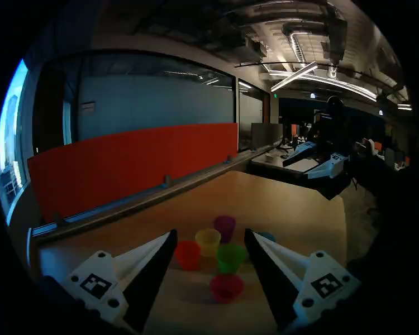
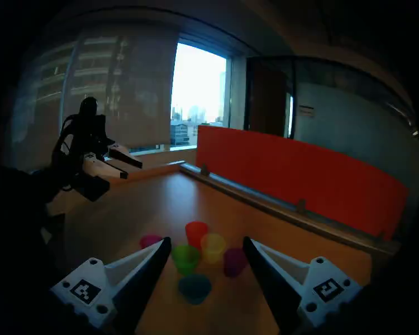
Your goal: Pour water
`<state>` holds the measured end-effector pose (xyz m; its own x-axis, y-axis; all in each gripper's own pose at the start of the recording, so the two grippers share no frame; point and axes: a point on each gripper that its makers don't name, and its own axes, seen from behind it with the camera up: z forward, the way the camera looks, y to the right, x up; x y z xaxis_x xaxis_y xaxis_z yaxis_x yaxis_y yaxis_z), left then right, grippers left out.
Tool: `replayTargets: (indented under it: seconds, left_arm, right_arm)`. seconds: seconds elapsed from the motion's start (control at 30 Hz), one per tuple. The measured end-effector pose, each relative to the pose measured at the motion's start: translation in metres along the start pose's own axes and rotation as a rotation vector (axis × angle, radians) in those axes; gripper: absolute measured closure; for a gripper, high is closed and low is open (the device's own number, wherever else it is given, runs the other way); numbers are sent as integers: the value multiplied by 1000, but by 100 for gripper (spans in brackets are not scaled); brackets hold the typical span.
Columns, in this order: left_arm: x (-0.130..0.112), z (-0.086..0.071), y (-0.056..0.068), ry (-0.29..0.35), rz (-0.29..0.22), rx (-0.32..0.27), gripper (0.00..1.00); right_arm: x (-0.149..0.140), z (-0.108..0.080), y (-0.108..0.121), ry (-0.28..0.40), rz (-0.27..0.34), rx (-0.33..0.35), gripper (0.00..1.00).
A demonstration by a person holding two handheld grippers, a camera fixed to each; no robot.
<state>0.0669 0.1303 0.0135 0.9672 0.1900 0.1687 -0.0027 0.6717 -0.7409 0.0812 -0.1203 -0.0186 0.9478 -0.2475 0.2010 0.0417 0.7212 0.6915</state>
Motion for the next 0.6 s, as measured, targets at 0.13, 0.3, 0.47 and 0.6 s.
replayTargets:
  seconds: [0.13, 0.3, 0.47, 0.6]
  left_arm:
    - [-4, 4, 2, -10, 10, -13, 12]
    - [-11, 11, 5, -28, 5, -33, 12]
    - [-23, 18, 6, -53, 9, -44, 12]
    - [-36, 24, 11, -78, 18, -58, 12]
  right_arm:
    - [-9, 5, -1, -17, 0, 11, 1]
    - [-23, 12, -2, -39, 8, 27, 1]
    - [-37, 18, -1, -60, 7, 34, 1]
    - [-49, 23, -2, -80, 7, 44, 1]
